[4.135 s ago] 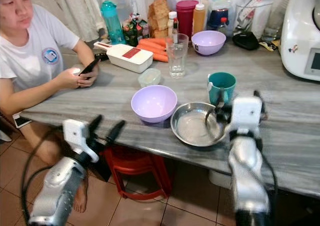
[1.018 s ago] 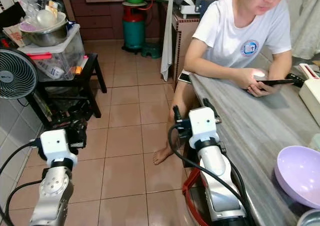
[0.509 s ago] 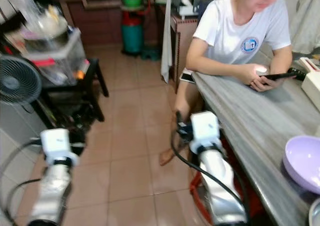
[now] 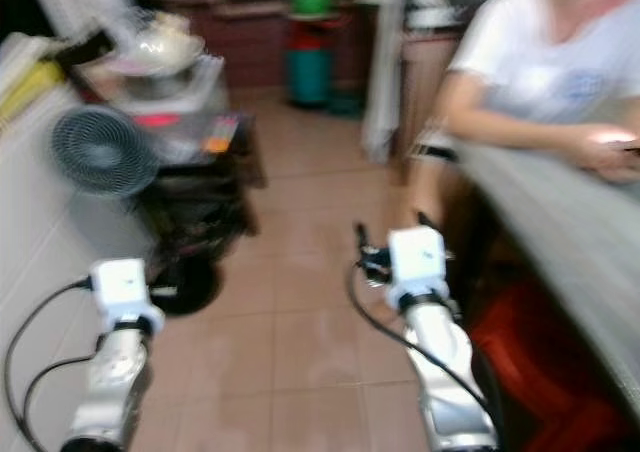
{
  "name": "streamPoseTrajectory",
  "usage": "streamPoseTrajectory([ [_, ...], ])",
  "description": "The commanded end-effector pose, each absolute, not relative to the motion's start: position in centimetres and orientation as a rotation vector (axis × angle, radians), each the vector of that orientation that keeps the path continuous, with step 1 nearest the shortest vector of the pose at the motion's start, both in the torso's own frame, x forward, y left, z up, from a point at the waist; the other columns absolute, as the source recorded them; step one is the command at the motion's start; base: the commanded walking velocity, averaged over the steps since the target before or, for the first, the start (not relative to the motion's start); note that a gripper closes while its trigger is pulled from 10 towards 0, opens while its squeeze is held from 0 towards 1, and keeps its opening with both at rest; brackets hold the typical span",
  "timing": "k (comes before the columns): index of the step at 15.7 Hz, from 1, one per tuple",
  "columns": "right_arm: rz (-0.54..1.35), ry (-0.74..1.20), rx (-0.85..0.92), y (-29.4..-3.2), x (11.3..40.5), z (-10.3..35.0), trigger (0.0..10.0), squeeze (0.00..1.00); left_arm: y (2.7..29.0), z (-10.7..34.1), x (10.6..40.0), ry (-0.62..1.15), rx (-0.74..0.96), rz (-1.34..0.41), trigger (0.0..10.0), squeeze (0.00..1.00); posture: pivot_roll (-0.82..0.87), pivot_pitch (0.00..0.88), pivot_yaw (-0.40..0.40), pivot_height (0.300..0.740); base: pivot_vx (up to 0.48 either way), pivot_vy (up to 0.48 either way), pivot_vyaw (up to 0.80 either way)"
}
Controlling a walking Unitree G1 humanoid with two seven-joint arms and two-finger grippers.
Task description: Setting the table
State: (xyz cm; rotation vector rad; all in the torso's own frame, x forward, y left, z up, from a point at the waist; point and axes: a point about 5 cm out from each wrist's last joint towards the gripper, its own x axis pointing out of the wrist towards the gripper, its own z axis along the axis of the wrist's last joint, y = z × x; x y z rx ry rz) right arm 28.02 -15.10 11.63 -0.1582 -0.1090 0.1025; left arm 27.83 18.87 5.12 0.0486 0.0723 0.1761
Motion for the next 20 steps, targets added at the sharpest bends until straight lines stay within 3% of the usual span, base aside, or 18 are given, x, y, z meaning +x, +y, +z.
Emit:
streamPoseTrajectory([
  [1,0.120,-0.140,-0.139,-14.5,28.2,12.4,10.0,0.00,19.4,5.3,28.0,0.066,0.067,0.185,10.0,0.00,-0.05,0.000,0.048,0.740,0.000,0.431,0.56],
  [8,0.093,-0.129,-0.138,-14.7,28.3,12.0,10.0,0.00,19.3,4.7,28.2,0.100,0.067,0.172,10.0,0.00,-0.05,0.000,0.056,0.740,0.000,0.366,0.22],
  [11,0.028,-0.067,-0.128,-15.4,28.6,10.8,10.0,0.00,18.3,3.4,28.2,0.175,0.022,0.025,10.0,0.00,-0.04,0.000,0.052,0.740,0.000,0.000,0.00],
  [17,-0.007,0.120,-0.111,-16.0,28.9,5.6,10.0,0.00,18.8,-1.3,26.1,0.412,0.006,-0.018,10.0,0.00,-0.04,0.000,0.055,0.740,0.000,0.000,0.00],
  [20,0.014,0.306,-0.116,-15.8,28.1,1.2,10.0,0.00,18.2,-4.1,24.0,0.581,-0.007,-0.046,10.0,0.00,-0.03,0.000,0.052,0.740,0.000,0.000,0.00],
])
